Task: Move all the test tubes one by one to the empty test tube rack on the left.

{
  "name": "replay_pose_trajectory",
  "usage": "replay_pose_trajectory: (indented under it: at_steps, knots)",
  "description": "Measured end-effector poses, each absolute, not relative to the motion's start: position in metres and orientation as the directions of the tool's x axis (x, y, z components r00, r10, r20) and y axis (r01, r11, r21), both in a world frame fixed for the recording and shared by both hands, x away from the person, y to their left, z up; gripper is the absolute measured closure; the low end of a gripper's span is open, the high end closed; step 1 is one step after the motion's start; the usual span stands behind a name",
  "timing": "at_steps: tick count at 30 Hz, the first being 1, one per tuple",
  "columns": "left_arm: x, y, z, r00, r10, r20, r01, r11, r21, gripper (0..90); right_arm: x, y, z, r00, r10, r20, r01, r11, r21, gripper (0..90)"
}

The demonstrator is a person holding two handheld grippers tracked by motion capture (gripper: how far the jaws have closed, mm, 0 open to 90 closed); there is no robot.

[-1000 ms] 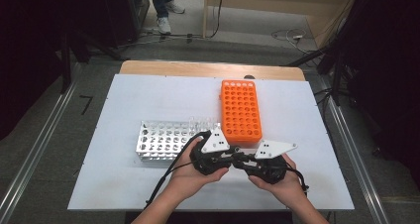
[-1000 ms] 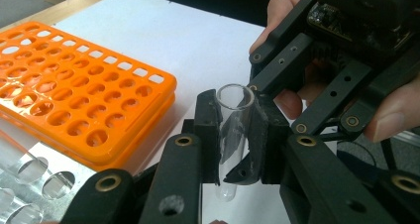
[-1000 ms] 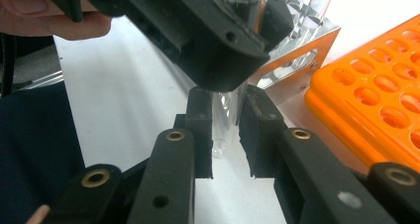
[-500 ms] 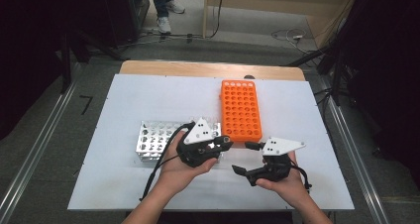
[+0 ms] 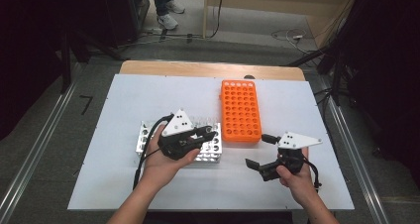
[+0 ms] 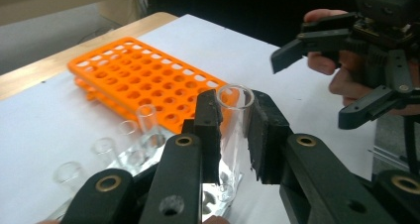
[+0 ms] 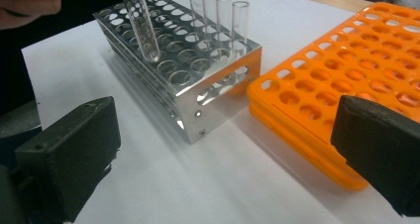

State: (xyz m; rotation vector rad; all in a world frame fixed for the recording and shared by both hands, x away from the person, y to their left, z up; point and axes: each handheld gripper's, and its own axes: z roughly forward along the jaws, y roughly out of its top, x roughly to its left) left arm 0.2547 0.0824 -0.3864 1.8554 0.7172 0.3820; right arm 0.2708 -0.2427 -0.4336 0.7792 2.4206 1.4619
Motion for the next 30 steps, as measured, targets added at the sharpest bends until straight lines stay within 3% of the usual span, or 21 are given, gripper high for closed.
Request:
replay_pose_trajectory:
  at_steps: [30]
  knots:
    - [0.290,0.139,-0.381,0.650,0.759,-0.049,0.322,-0.216,0.922,76.8,0.266,-0.294,-0.439,-0.772,0.629,0.093,0.370,0.326,0.870,0.0]
